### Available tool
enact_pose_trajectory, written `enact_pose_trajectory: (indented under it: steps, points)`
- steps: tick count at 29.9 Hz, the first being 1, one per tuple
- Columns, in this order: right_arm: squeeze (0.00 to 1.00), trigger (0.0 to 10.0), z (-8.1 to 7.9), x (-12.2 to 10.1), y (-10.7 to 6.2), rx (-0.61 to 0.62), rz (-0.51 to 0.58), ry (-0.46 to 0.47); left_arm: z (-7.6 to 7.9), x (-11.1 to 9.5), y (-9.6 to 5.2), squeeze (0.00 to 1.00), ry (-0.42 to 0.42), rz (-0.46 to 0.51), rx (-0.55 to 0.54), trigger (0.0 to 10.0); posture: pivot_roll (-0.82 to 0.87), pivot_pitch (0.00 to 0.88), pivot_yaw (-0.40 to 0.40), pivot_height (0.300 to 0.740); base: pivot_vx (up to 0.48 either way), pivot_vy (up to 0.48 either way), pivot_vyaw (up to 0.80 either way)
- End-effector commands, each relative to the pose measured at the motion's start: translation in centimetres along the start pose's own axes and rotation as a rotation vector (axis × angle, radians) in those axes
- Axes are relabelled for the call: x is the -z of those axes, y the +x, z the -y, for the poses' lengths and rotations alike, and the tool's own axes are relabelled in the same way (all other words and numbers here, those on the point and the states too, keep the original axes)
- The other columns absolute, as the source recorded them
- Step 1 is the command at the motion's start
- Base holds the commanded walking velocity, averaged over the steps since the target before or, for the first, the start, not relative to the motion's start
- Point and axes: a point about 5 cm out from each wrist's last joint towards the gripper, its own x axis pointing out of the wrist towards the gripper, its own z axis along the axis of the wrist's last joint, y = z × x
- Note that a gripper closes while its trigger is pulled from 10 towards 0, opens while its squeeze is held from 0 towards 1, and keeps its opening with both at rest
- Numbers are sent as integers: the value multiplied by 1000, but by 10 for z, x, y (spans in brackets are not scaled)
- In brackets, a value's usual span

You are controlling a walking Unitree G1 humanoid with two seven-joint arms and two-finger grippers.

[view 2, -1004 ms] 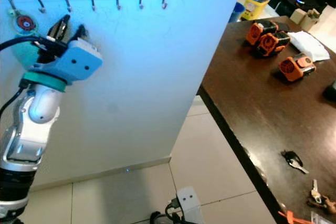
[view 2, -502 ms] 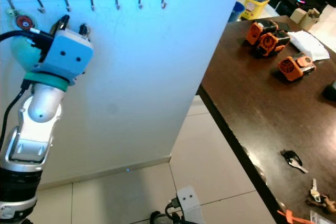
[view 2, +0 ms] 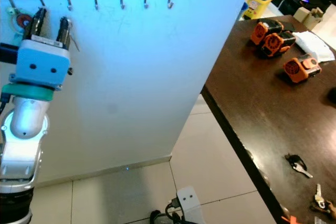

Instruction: Hang keys on a hook

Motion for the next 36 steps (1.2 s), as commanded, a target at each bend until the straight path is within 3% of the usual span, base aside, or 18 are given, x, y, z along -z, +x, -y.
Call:
enact_pose_trajectory:
  steps: [1, 13, 21, 36]
  points:
    - [0, 10000, -5, 18, -5, -26, -69, 6, -5, -2, 4, 0, 2, 1, -24, 10000, -77, 123, -21, 740, 0, 0, 0]
    - [0, 10000, -6, 19, -6, -24, -74, 0, -12, -3, 23, 0, 16, 22, -73, 10000, -90, 125, -18, 740, 0, 0, 0]
    - [0, 10000, -6, 20, -6, -23, -77, 0, -17, -4, 25, 0, 21, 28, -106, 10000, -91, 123, -16, 740, 0, 0, 0]
    - [0, 10000, -4, 23, -8, -27, -93, -20, -28, 6, 8, 0, 97, 2, -121, 10000, -82, 129, -28, 740, 0, 0, 0]
